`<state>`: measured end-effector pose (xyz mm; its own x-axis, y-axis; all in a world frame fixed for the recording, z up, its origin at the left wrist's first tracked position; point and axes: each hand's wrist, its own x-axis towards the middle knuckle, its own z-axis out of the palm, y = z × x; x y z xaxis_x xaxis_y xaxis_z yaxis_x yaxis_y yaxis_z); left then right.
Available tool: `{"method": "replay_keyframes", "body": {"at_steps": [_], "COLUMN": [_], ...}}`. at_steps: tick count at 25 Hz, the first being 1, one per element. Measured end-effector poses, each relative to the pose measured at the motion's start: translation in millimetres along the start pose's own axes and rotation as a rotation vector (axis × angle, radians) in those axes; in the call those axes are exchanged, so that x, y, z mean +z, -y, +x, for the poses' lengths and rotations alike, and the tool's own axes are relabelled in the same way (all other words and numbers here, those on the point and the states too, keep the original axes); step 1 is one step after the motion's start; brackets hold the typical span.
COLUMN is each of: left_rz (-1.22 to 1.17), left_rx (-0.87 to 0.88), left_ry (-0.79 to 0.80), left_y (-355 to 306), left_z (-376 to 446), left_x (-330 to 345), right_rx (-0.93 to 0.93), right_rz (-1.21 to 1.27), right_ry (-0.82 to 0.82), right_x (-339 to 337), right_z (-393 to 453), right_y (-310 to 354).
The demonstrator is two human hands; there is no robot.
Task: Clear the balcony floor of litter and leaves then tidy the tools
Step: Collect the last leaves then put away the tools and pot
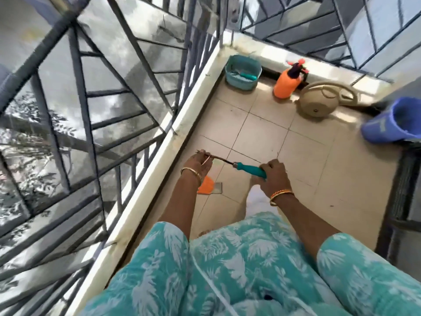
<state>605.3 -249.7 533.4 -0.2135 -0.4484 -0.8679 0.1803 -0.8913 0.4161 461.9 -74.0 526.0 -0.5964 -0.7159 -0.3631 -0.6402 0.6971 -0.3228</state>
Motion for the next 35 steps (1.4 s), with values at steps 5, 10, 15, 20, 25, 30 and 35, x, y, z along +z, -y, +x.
{"method": "replay_keyframes", "body": {"at_steps": [5,10,15,20,25,30,35], "left_rz": [-0.01,0.004,0.092,0.156,0.343,0.408,0.311], "left_rx": [-0.048,-0.004,0.008,-0.085,0.016,-0.073,-0.115], "left_ry": [-0.074,-0.074,-0.073,-0.005,-0.075,-0.252,-0.361], "left_y": [-8,-40,-91,-129,-132,-112,-81], "left_z": [46,89,164,264,393,557,687], "left_x": [126,246,336,402,451,451,437], "right_rx": [-0.007,-0.058,-0.147,-0.08,-0.012,-0.031,0.026], "right_rz": [-0.173,-0.245,-0.248,-0.189,-0.183,-0.295,-0.422], "right_ry": [0.048,0.047,0.118,0.15,0.161,0.25,0.302], "right_x": [-72,-137,-155,-150,-94,-1,83], "right_z": [113,237,355,486,630,786,904], "right_y": [-47,-80,-88,-101,-113,-117,-125]}}
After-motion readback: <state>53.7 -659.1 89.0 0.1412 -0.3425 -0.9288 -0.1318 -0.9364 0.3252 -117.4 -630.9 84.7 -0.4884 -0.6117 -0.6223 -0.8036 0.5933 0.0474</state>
